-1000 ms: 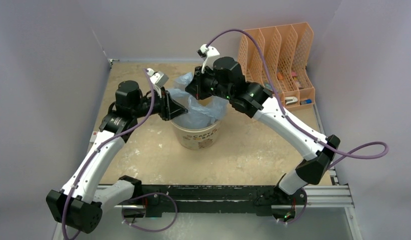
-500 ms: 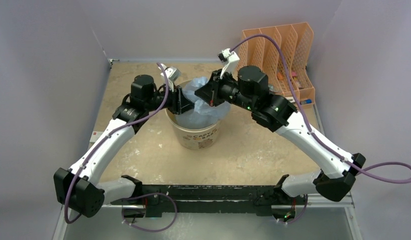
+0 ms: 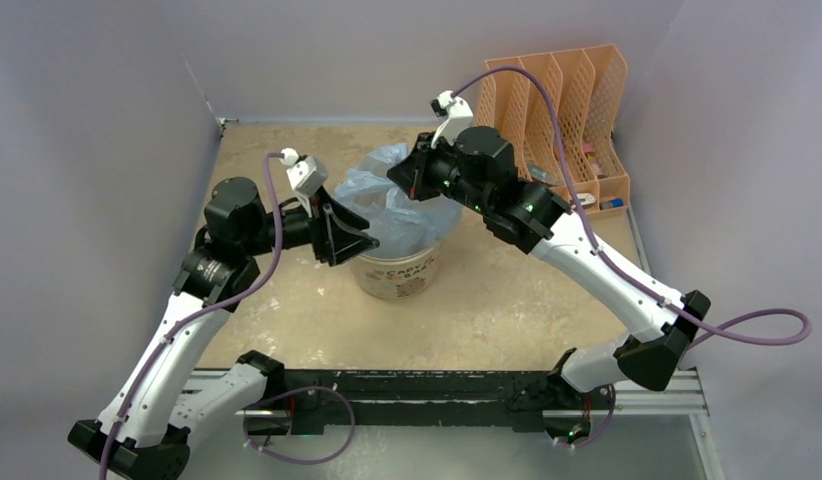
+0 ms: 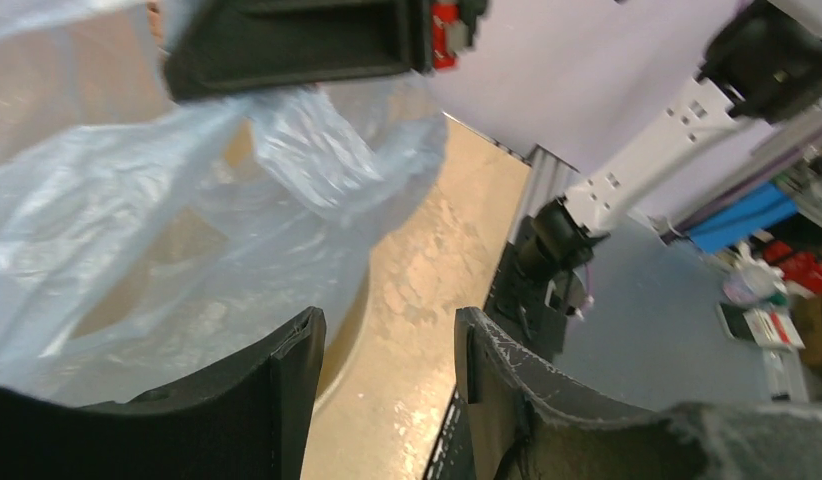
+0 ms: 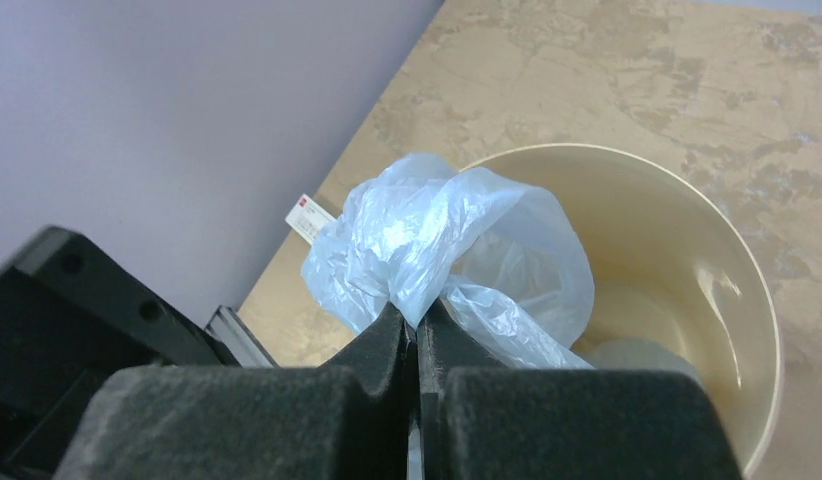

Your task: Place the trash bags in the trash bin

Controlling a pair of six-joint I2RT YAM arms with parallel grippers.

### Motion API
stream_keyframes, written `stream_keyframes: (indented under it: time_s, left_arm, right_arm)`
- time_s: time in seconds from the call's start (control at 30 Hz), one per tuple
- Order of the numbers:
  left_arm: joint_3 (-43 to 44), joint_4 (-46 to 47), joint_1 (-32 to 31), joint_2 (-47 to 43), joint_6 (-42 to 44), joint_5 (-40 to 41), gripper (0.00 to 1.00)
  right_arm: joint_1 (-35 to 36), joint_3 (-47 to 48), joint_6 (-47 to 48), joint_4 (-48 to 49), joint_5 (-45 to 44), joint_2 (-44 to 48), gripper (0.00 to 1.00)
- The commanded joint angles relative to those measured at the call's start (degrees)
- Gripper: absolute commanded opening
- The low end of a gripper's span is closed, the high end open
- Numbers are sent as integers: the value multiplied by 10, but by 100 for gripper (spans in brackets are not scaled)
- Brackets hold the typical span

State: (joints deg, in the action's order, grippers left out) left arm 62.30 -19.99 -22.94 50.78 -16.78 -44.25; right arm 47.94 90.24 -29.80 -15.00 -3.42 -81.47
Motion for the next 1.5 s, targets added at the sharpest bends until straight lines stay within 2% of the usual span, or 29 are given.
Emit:
stream_keyframes:
  time_s: [0.0, 0.1, 0.2, 0.3, 0.37, 0.47, 0.7, 0.83, 1.0, 1.1, 1.27, 1.47]
  left_arm:
    - [-30, 74, 0, -13, -40, -107, 49]
    - [-70, 222, -16, -2, -120, -162, 45]
    - [-68, 259, -76, 23, -118, -118, 44]
    - [-64, 261, -170, 43, -79, -9, 42]
    - [-69, 270, -244, 53, -54, 91, 41]
    - [-87, 305, -323, 58, -17, 231, 41]
    - [-130, 415, -409, 104, 66, 429, 41]
    - [-151, 476, -419, 136, 107, 547, 42]
    - [-152, 450, -414, 119, 115, 657, 38]
    - [-147, 404, -384, 99, 90, 633, 37]
    - [-116, 306, -304, 101, 18, 548, 34]
    - [-118, 236, -289, 116, -22, 564, 32]
  right_arm:
    - [-1, 33, -15, 53, 29, 8, 0]
    - [-1, 38, -27, 62, 33, -3, 0]
    - [-1, 40, -33, 63, 33, -7, 0]
    - [-1, 45, -38, 61, 33, -11, 0]
    - [-1, 46, -43, 60, 29, -13, 0]
    - [-1, 45, -48, 64, 19, -11, 0]
    - [-1, 45, -53, 66, 8, -5, 0]
    - [-1, 40, -56, 69, 4, 4, 0]
    - [-1, 39, -43, 48, -13, 15, 0]
    - [-1, 33, -37, 48, -16, 18, 0]
    - [-1, 19, -39, 55, 3, 10, 0]
    - [-1, 6, -36, 53, 1, -4, 0]
